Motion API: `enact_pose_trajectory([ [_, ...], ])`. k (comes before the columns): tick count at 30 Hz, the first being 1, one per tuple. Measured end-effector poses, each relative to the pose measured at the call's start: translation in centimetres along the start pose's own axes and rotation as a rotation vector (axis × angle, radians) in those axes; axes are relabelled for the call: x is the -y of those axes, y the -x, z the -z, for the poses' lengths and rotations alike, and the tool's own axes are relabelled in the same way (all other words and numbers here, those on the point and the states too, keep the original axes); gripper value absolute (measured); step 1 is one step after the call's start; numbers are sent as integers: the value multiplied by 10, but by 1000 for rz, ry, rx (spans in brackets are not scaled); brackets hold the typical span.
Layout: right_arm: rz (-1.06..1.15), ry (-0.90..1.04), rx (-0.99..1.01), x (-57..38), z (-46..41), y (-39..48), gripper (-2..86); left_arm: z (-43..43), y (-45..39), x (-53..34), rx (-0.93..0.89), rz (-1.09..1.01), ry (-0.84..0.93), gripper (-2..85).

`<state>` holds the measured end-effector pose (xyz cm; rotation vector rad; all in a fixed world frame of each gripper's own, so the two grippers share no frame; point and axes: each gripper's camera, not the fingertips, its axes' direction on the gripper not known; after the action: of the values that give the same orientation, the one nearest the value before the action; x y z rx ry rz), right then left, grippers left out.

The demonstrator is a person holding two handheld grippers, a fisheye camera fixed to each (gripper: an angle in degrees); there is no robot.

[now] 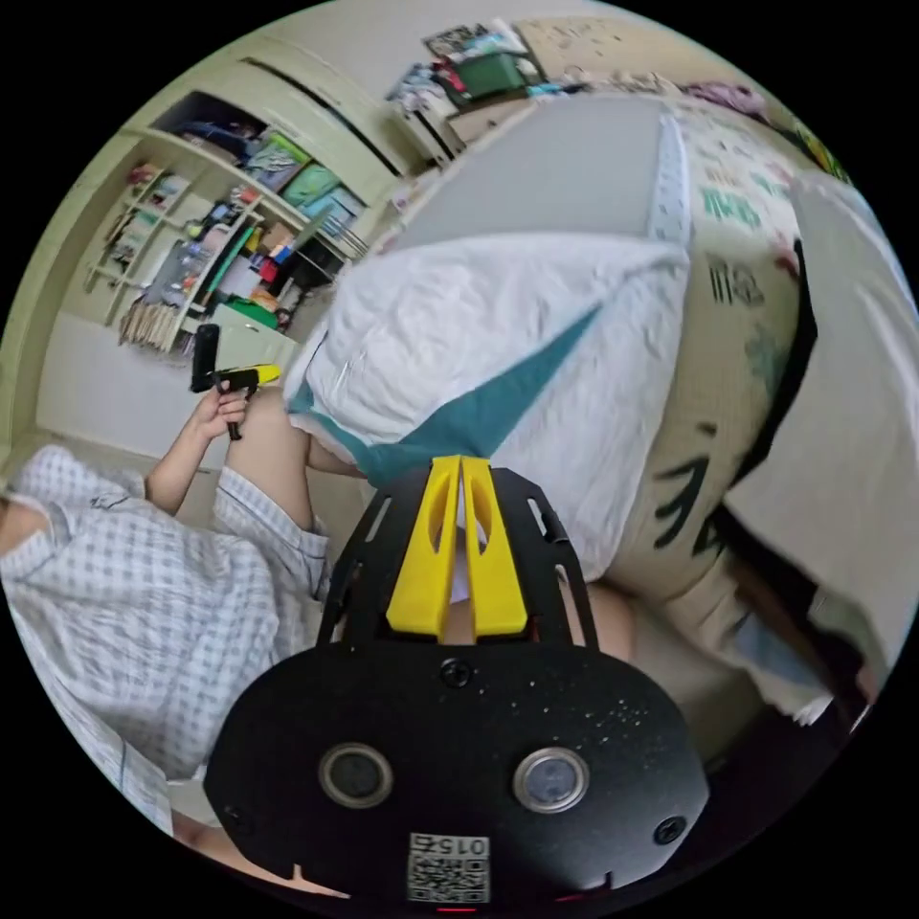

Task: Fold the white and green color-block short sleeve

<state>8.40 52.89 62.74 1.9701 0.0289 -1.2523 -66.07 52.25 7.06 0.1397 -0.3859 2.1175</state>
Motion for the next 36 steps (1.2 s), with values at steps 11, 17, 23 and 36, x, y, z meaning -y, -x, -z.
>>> enact_pose_trajectory([
  [11, -209, -174, 73, -38, 19, -19, 76, -23, -3, -25, 82, 173, -68, 107],
  [17, -218, -38, 113, -5, -1, -25, 77, -38, -4, -15, 241, 208, -31, 82],
  [23, -246, 42, 109, 15, -8, -31, 9, -43, 16, -9, 186, 265, 5, 23],
  [36, -299, -75, 108, -11, 42, -54, -4, -19, 13, -33, 167, 255, -136, -5],
])
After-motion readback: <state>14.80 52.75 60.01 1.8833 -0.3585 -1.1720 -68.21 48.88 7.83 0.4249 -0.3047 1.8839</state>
